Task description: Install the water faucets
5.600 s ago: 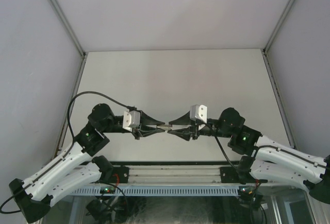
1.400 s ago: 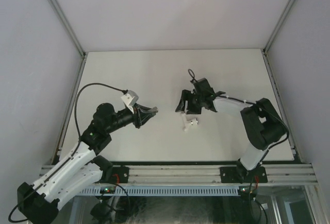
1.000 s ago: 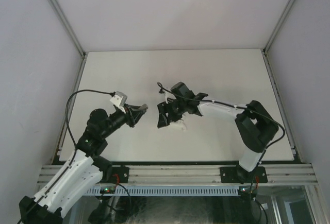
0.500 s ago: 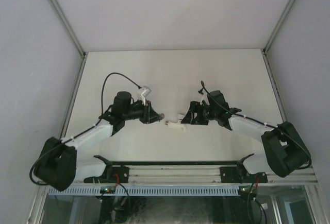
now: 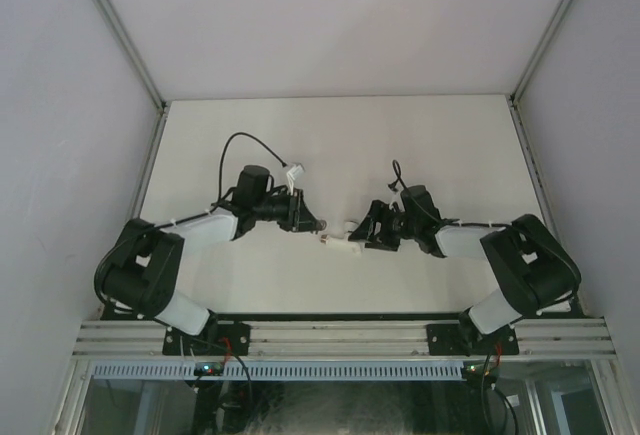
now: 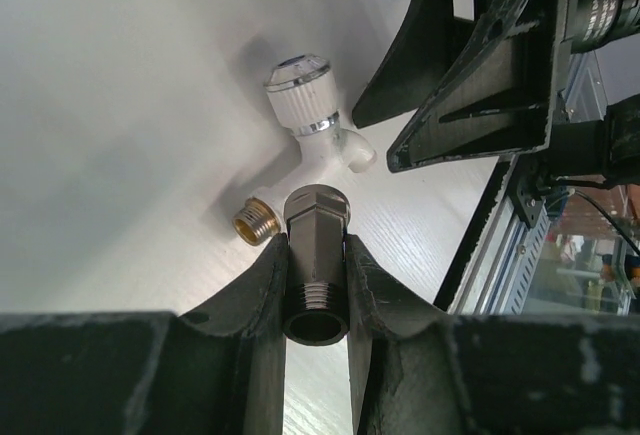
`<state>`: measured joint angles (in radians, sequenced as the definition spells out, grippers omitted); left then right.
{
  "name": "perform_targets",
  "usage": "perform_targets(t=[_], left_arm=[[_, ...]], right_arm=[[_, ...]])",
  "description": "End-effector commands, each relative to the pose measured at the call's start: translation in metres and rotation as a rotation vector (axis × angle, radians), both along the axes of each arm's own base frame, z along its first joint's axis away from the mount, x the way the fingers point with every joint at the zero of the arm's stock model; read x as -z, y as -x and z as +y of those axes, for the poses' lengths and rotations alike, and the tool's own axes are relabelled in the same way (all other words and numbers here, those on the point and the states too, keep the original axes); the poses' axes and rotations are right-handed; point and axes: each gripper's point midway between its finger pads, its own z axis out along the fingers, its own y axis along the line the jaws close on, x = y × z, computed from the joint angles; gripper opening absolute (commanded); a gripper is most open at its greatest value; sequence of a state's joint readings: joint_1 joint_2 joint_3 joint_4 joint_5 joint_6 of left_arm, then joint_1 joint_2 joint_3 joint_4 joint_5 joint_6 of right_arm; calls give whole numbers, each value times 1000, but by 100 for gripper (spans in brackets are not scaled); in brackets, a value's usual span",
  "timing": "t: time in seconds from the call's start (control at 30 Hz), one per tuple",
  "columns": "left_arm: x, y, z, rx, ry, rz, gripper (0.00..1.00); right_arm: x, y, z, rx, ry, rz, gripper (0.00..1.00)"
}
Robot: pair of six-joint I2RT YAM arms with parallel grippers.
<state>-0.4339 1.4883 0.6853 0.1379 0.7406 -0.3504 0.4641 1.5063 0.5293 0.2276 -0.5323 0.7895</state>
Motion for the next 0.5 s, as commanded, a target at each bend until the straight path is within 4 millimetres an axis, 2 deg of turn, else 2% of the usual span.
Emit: perform_targets(t=[0.0,0.2,0.47], left_arm=[[-6,-9,-8,55,23,-18,0],[18,-4,-4,64,-24,38,0],[25,-11,-8,68,-17,40,0]], right_arm=[[-5,-12,11,27,-99,-24,66],[4,-12,14,24,-125,-12,66],[0,-14,19,12,-169,-30,65]])
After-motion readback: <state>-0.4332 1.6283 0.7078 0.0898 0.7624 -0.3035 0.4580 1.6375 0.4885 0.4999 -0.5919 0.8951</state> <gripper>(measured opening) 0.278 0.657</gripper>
